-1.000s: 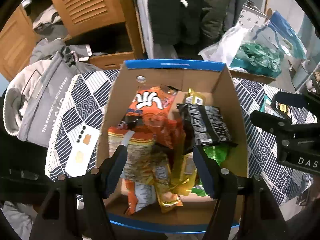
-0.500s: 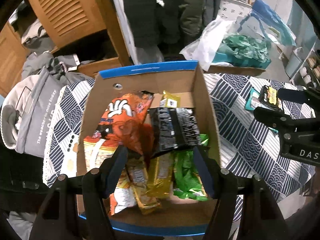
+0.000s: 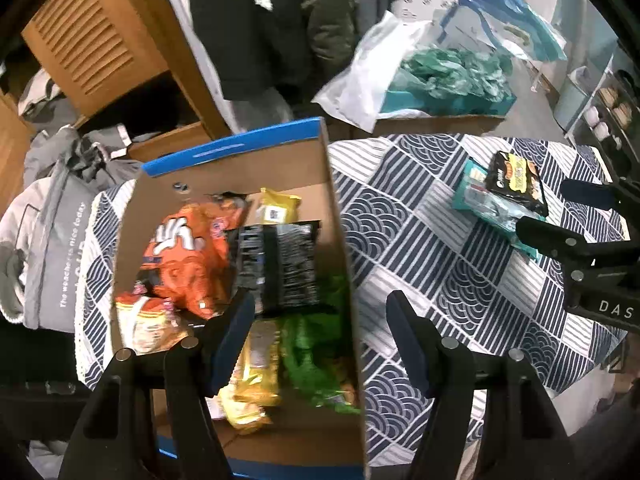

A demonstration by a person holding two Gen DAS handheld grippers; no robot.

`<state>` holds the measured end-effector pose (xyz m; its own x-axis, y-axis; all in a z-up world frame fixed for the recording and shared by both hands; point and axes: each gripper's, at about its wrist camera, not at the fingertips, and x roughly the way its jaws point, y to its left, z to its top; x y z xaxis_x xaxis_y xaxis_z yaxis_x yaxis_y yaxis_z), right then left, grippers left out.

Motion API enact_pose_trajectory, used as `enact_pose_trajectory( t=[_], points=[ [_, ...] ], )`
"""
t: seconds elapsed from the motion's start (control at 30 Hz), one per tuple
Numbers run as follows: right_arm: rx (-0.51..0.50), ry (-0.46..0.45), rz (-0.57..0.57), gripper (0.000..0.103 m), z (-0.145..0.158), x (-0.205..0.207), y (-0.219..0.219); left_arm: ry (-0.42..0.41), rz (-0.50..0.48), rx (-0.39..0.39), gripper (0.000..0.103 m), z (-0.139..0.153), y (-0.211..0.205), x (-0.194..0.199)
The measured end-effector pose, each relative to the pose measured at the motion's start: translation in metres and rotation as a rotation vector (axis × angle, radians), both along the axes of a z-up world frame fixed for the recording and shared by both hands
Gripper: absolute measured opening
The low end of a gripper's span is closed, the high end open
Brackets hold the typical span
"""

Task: Organize snacks
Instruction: 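Withdraw both open tools from the box toward the teal and black-yellow packets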

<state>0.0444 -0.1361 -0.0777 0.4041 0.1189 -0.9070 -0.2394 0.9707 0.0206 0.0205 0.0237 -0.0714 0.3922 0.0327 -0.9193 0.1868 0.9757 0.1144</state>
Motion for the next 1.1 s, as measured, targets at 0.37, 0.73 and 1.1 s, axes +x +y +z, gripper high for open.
enact_pose_trajectory(
  t=[0.37, 0.73, 1.1],
  points=[
    [-0.031, 0.021, -0.042, 0.077, -0.014, 0.004, -0.06, 0.037, -0.024, 0.034, 0.07, -0.019, -0.052, 0.021],
    [-0.157, 0.074, 0.081, 0.077, -0.049, 0.036, -0.098, 0.138, 0.031, 0.013, 0.07, -0.062, -0.091, 0.068],
    [-0.245, 0.089, 0.219, 0.077, -0.091, 0.072, -0.107, 0.182, 0.031, 0.009, 0.071, -0.093, -0.12, 0.094]
  ],
)
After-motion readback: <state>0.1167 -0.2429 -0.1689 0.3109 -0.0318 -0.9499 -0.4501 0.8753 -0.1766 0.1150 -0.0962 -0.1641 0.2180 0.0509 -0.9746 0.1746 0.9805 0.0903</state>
